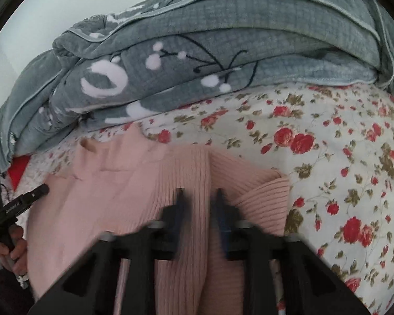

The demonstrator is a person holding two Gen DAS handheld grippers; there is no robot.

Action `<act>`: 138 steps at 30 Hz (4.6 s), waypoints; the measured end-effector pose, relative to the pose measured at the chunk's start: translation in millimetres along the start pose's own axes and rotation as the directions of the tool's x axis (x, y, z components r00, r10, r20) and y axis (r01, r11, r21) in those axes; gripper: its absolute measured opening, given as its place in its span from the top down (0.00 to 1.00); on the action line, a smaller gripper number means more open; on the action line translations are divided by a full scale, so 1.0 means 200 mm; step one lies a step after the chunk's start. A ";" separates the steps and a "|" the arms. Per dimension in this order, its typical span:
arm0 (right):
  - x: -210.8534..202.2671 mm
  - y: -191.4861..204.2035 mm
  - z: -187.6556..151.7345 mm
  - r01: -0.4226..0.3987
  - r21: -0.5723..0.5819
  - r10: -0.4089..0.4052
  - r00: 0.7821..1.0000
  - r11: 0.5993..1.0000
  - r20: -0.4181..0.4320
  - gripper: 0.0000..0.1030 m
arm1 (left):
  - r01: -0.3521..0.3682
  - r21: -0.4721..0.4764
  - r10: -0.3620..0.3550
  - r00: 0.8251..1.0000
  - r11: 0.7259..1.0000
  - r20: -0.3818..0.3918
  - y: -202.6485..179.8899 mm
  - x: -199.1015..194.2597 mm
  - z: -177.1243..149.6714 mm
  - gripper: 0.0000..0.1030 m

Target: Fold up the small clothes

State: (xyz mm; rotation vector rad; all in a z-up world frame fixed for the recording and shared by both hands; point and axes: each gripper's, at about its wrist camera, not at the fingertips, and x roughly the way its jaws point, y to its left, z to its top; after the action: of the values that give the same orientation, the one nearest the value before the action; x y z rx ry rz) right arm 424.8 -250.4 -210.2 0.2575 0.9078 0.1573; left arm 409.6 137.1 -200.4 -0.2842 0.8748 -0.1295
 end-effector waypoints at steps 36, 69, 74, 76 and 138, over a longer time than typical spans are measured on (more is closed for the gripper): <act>-0.04 0.07 0.02 0.155 -0.114 -0.153 0.988 0.981 0.030 0.71 | 0.010 0.095 -0.009 1.000 0.995 -0.013 -0.02 0.02 0.01 0.53; -0.13 -0.13 -0.21 -0.151 0.118 0.161 0.984 0.981 -0.080 0.62 | 0.169 -0.110 -0.174 0.984 0.979 -0.038 0.17 -0.14 -0.24 0.70; -0.24 -0.12 -0.23 -0.171 0.153 0.179 0.983 0.973 -0.041 0.79 | 0.207 -0.186 -0.216 0.976 0.961 -0.033 0.18 -0.18 -0.24 0.79; -0.33 -0.09 -0.25 -0.180 0.138 0.184 0.983 0.974 -0.016 0.80 | 0.218 -0.202 -0.229 0.973 0.955 -0.031 0.16 -0.24 -0.25 0.80; -0.74 0.82 -1.21 0.210 -0.188 -0.191 0.975 0.959 0.116 0.46 | 0.165 0.004 -0.165 0.983 0.986 -0.076 0.06 -0.76 -0.94 0.53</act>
State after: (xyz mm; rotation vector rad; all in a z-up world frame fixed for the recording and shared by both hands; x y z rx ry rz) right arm 138.2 -91.2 -193.0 -0.0145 0.8098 0.0461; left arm 167.2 146.0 -206.3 -0.3442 0.9251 -0.3003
